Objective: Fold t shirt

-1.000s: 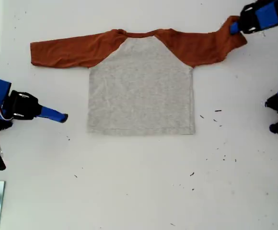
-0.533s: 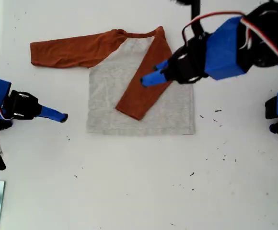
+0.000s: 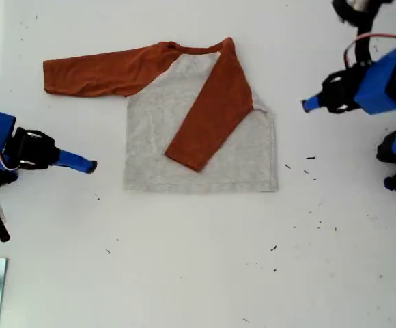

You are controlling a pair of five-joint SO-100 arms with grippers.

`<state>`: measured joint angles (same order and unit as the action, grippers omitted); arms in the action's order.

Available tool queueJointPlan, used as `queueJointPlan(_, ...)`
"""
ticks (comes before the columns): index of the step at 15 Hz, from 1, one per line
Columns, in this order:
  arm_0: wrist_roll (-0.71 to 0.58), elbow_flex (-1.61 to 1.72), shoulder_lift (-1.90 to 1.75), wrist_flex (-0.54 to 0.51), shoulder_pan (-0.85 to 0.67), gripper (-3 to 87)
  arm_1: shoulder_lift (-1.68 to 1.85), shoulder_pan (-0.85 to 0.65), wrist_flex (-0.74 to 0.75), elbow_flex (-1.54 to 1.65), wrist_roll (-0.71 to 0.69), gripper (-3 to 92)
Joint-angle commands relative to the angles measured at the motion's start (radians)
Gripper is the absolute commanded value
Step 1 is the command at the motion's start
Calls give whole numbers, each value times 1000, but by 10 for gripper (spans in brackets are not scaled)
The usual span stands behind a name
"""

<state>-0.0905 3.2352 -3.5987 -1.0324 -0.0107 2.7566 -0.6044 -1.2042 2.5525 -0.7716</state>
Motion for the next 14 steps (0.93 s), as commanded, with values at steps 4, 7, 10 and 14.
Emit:
queueJointPlan(4, 176, -92, 189, 253, -64, -4, 155, 9, 106, 333, 2, 35)
queueJointPlan(7, 232, -815, 896, -144, -241, -3, 155, 11, 156, 370, -26, 35)
queueJointPlan(10, 83, -1224, 1094, -529, -635, -3, 164, 6, 163, 380, -32, 35)
queueJointPlan(14, -126, -1173, 1127, -517, -946, 236, 252, 17, 141, 411, -26, 35)
